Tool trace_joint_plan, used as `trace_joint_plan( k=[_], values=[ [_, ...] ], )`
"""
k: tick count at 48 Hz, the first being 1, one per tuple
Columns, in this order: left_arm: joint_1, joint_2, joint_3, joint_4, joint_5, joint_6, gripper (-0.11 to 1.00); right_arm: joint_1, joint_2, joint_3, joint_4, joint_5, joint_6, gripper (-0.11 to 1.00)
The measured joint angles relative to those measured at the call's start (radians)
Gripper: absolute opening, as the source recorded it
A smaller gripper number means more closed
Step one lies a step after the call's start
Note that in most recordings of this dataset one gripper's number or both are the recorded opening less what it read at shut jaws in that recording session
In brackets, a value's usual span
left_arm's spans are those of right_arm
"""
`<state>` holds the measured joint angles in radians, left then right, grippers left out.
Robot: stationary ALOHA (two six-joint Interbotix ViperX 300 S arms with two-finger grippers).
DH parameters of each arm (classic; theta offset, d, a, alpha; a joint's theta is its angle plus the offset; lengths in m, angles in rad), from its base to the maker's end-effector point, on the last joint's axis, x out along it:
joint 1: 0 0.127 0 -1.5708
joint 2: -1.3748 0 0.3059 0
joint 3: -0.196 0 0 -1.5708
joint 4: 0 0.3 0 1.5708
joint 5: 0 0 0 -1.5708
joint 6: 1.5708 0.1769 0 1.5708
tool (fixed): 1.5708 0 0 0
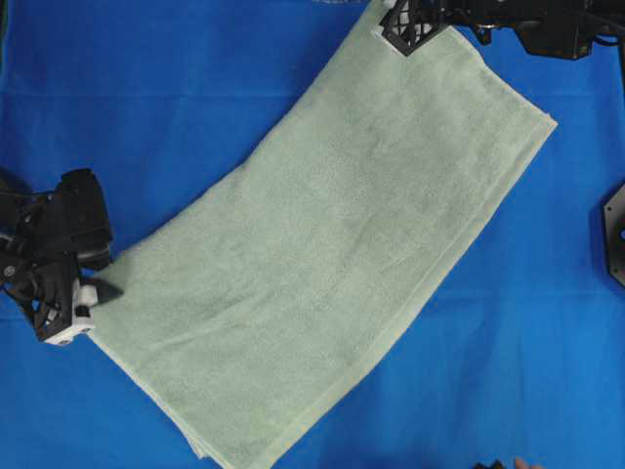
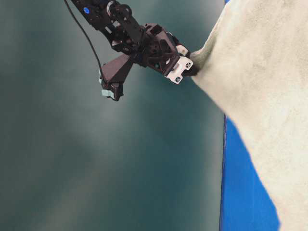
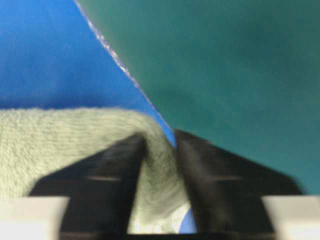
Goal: Fold a bath towel.
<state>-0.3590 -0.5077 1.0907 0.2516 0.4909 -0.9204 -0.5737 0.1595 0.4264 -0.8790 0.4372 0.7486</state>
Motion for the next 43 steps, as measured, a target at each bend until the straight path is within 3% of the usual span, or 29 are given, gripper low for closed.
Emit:
trace_joint_plan(
  k=[4, 7, 10, 15, 24, 28, 43],
  values=[
    [0.000, -0.018, 0.000, 0.000, 0.034, 0.011, 0.81, 0.012, -0.018, 0.012, 0.006, 0.025, -0.002, 0.69],
    [0.000, -0.040, 0.000, 0.000, 0.069, 0.014, 0.88, 0.025, -0.051, 0.035, 0.026, 0.054, -0.003, 0.66],
    [0.000, -0.069, 0.000, 0.000, 0.114, 0.017, 0.88, 0.037, -0.112, 0.074, 0.071, 0.103, -0.012, 0.61],
    [0.000, -0.133, 0.000, 0.000, 0.181, 0.020, 0.87, 0.038, -0.218, 0.143, 0.147, 0.173, -0.044, 0.64],
    [0.009, -0.250, 0.005, 0.002, 0.216, 0.021, 0.87, 0.037, -0.376, 0.275, 0.339, 0.265, -0.201, 0.64],
    [0.018, -0.275, 0.008, 0.000, 0.219, 0.025, 0.87, 0.037, -0.410, 0.310, 0.400, 0.278, -0.258, 0.64],
    [0.028, -0.265, 0.009, 0.002, 0.219, 0.025, 0.87, -0.029, -0.359, 0.353, 0.426, 0.189, -0.287, 0.64]
  ],
)
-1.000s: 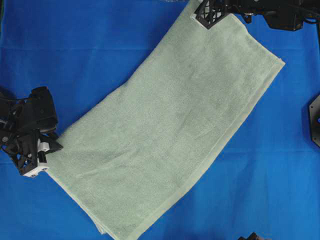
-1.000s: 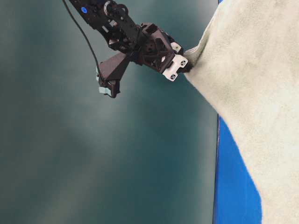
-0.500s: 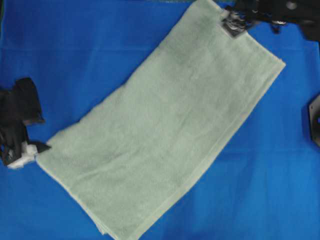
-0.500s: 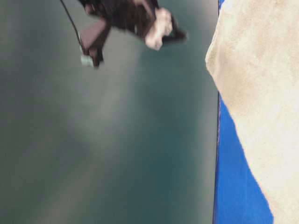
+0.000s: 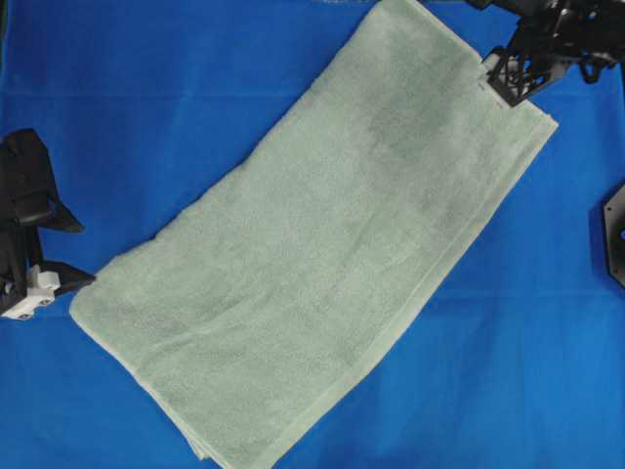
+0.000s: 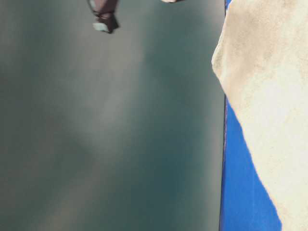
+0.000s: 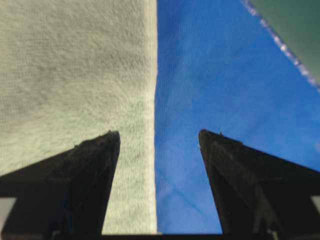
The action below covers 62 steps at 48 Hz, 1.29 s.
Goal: Fold a bath towel.
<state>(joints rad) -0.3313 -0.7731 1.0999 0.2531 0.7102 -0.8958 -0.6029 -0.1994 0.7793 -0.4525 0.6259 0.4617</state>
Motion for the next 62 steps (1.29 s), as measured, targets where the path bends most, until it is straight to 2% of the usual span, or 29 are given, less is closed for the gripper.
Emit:
trace_joint_plan(
  k=[11, 21, 29, 36, 38, 52, 58, 62],
  values=[
    [-0.002, 0.011, -0.002, -0.002, 0.000, -0.002, 0.87, -0.055, 0.169, 0.055, 0.000, -0.195, 0.000, 0.64],
    [-0.002, 0.017, 0.000, -0.002, -0.002, -0.003, 0.87, -0.094, 0.206, 0.069, 0.002, -0.281, -0.005, 0.64],
    [0.000, 0.018, 0.000, -0.002, 0.000, -0.005, 0.87, -0.098, 0.206, 0.080, 0.002, -0.291, -0.003, 0.58],
    [-0.002, 0.020, 0.000, -0.002, -0.002, -0.005, 0.87, -0.094, 0.204, 0.089, 0.006, -0.302, 0.006, 0.21],
    [0.000, 0.020, -0.002, -0.002, -0.002, -0.005, 0.87, -0.094, 0.206, 0.091, 0.008, -0.304, 0.012, 0.14],
    [-0.002, 0.018, 0.000, 0.000, -0.002, 0.000, 0.87, -0.094, 0.196, 0.094, 0.037, -0.299, 0.026, 0.14],
    [0.000, 0.020, -0.002, 0.000, 0.000, 0.000, 0.87, -0.071, 0.156, 0.101, 0.061, -0.242, 0.025, 0.14],
    [0.000, 0.020, -0.002, -0.002, -0.002, 0.000, 0.87, -0.029, 0.094, 0.091, 0.083, -0.160, 0.034, 0.14]
  ],
)
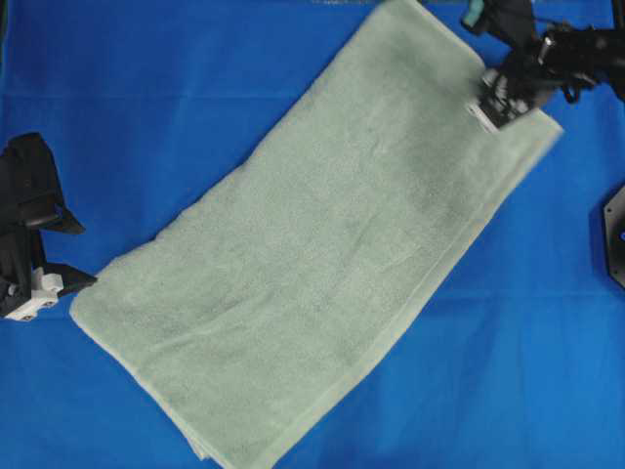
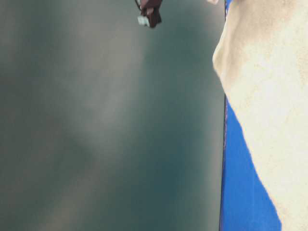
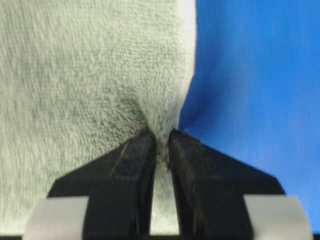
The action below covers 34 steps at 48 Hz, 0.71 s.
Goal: Fold a bath towel.
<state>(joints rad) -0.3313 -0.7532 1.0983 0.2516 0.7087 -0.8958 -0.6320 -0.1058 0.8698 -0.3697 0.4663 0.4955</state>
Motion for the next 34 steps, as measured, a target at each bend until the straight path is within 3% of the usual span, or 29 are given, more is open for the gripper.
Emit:
trace_joint_plan(
  k=[4, 11, 23, 30, 34],
  values=[
    [0.000, 0.000, -0.002, 0.000, 0.000, 0.000, 0.87, 0.060, -0.061, -0.032, 0.014, 0.072, 0.008, 0.14],
    [0.000, 0.000, -0.002, 0.000, 0.000, -0.002, 0.87, 0.161, -0.121, -0.091, 0.017, 0.193, 0.081, 0.14],
    [0.000, 0.002, -0.002, 0.002, 0.000, 0.000, 0.87, 0.325, -0.077, -0.149, 0.018, 0.216, 0.207, 0.14],
    [0.000, 0.003, -0.002, 0.000, -0.003, 0.000, 0.87, 0.565, 0.034, -0.262, 0.011, 0.193, 0.359, 0.14],
    [0.000, 0.005, -0.002, 0.000, -0.005, 0.006, 0.87, 0.680, 0.106, -0.350, -0.011, 0.196, 0.399, 0.14]
  ],
)
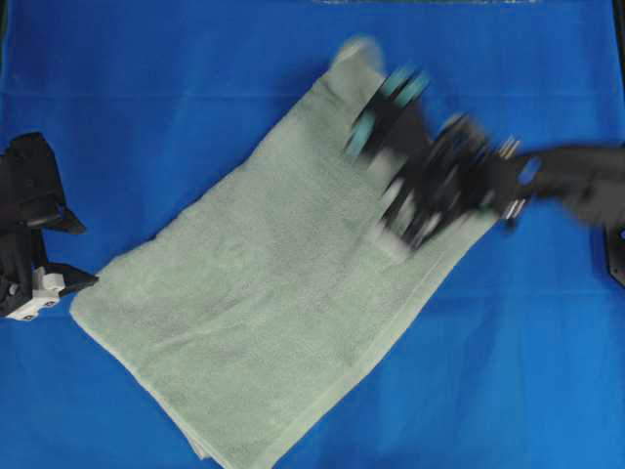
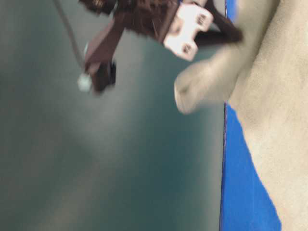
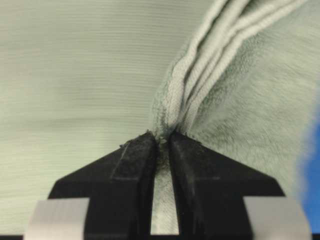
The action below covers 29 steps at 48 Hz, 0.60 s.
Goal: Fold a bath towel.
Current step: 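Fold the upper towel half down toward the lower half with the right gripper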
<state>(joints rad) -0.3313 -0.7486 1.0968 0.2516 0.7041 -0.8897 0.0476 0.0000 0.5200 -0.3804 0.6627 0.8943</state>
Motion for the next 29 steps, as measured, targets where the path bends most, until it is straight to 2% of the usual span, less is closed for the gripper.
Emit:
trace_joint_plan(
  k=[6, 14, 29],
  values=[
    [0.000, 0.003, 0.000, 0.002, -0.005, 0.017, 0.87, 0.109, 0.103, -0.140, -0.018, 0.040, 0.017, 0.14],
    [0.000, 0.005, -0.002, 0.002, -0.011, 0.043, 0.87, 0.163, 0.199, -0.253, -0.018, 0.106, 0.020, 0.14],
    [0.000, 0.005, 0.000, 0.000, -0.014, 0.048, 0.87, 0.166, 0.262, -0.284, -0.002, 0.064, 0.021, 0.14]
  ],
)
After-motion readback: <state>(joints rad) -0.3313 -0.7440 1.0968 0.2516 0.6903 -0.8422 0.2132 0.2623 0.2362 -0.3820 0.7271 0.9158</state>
